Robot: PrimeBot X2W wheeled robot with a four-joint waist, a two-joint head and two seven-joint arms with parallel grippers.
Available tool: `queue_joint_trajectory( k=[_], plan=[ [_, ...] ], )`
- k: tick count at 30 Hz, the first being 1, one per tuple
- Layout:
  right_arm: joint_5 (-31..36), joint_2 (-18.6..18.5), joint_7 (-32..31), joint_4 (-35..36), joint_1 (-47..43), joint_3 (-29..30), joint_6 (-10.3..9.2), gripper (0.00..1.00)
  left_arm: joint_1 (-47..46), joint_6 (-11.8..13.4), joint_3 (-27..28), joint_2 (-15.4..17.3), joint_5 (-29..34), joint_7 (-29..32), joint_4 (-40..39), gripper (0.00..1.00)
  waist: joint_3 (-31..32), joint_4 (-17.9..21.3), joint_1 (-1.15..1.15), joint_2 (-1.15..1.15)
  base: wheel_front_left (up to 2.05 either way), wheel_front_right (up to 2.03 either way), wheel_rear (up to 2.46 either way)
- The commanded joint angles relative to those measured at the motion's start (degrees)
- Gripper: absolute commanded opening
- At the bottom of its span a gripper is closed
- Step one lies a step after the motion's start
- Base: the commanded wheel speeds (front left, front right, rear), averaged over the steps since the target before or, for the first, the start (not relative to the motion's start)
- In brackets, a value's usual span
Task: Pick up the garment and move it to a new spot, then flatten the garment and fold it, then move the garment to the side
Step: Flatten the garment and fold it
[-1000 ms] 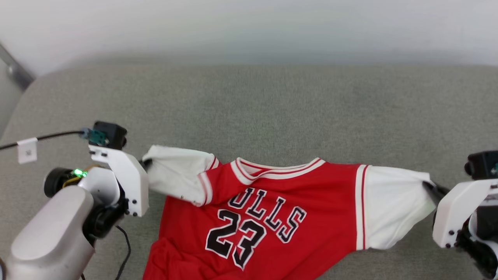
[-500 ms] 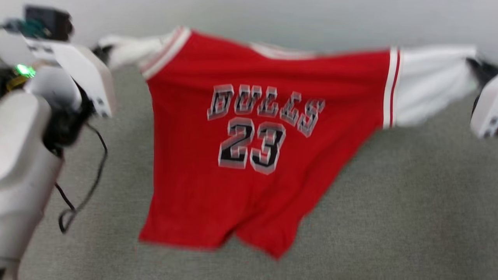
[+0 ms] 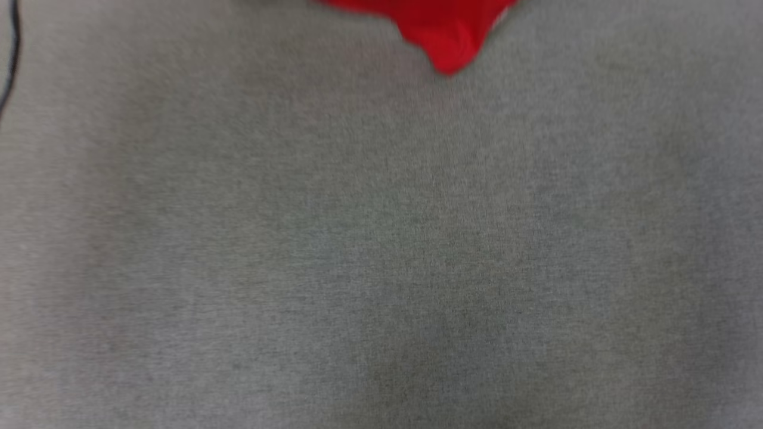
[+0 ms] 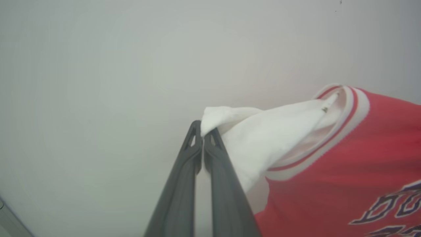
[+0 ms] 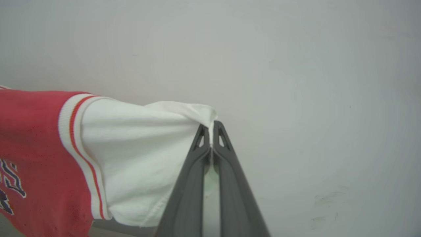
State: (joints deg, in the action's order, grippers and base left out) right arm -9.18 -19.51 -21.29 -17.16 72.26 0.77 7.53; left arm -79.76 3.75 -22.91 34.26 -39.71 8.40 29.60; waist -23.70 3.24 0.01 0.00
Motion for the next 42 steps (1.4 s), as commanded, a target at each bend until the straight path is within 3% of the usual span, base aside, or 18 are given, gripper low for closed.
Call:
queue_joint_trajectory(
  k=[1,12,22,28,34,37,42],
  plan=[
    [0.31,0.30,0.68,-0.85,1.94,-0.50,-0.07,0.00,-1.73,0.05,0.48,0.29,0.47,-1.01,0.00,0.00,-5.10,1.64,-0.01,0.00,0.00,0.00,0.00],
    [0.08,2.25,7.96,-6.41,11.69,-5.98,-0.07,0.00,-7.85,-0.76,2.95,-0.30,-0.19,-7.07,4.15,0.00,-15.23,3.28,-0.01,0.00,0.00,0.00,0.00],
    [-2.26,3.55,13.41,-15.29,7.24,-10.00,-0.08,0.00,-1.70,-5.41,4.31,-4.40,-4.58,-13.57,13.99,0.00,-13.27,1.84,-0.01,0.00,0.00,0.00,0.00],
    [-6.52,2.25,16.26,-17.34,-3.66,-13.12,-0.07,0.00,9.39,-8.76,4.70,-7.02,-7.95,-17.81,19.11,0.00,-5.79,0.16,-0.01,0.00,0.00,0.00,0.00],
    [-10.67,-0.08,17.69,-13.48,-20.16,-14.50,-0.07,0.00,25.32,-10.15,4.47,-9.06,-10.82,-20.66,18.71,0.00,3.82,-1.56,-0.01,0.00,0.00,0.00,0.00],
    [-12.47,-0.79,16.99,-9.84,-29.29,-14.34,-0.07,0.00,33.82,-10.11,4.01,-9.31,-11.37,-21.25,16.30,0.00,8.17,-1.86,-0.01,0.00,0.00,0.00,0.00],
    [-15.13,-0.87,14.55,-3.11,-44.51,-11.86,-0.08,0.00,47.49,-7.53,3.04,-8.50,-11.20,-21.42,9.16,0.00,14.25,-2.13,-0.01,0.00,0.00,0.00,0.00]
  ],
)
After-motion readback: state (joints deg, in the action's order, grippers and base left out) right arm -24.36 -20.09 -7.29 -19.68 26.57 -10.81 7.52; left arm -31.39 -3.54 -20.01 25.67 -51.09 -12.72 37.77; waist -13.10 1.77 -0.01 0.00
